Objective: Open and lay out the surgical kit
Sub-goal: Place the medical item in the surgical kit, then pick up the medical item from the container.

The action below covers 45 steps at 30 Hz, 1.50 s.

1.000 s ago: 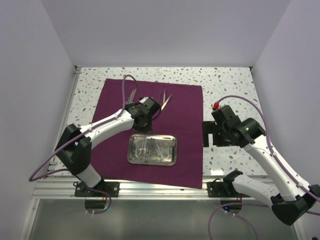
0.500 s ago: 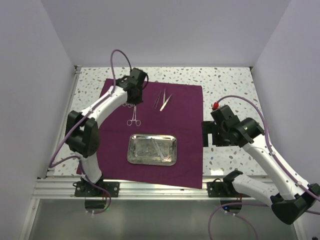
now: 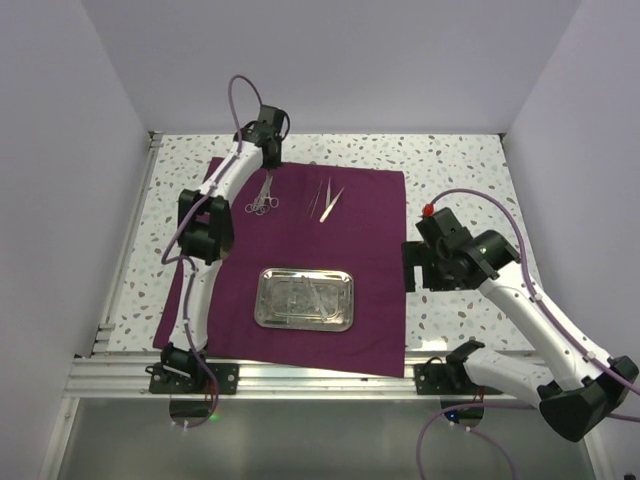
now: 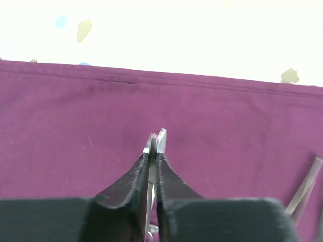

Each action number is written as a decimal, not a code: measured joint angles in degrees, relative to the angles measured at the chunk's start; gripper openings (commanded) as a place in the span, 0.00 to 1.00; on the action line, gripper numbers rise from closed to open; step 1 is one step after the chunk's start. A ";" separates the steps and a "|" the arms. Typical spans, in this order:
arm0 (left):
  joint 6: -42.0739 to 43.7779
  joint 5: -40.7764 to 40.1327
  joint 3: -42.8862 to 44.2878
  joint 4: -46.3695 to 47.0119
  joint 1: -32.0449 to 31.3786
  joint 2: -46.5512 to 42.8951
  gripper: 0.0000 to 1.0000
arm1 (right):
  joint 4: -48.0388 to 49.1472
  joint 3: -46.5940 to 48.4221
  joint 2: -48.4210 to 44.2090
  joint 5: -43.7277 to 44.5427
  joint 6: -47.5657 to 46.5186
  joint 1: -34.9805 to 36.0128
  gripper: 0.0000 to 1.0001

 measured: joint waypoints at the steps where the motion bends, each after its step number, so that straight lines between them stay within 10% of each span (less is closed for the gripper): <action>1: 0.04 0.17 0.83 0.11 0.50 1.07 0.21 | 0.00 0.00 0.13 0.13 0.00 0.00 0.98; 8: 0.52 1.03 -0.68 0.57 2.80 1.18 0.55 | -0.02 0.00 1.01 1.18 -0.02 0.00 0.98; 21: -1.84 2.58 -27.58 -0.17 -0.55 -21.92 0.56 | 13.00 10.40 15.06 -14.36 -3.76 3.76 0.98; 45: -7.39 2.56 -69.88 -2.82 -4.09 -60.33 0.55 | 25.16 15.91 41.48 -17.84 -4.13 13.68 0.92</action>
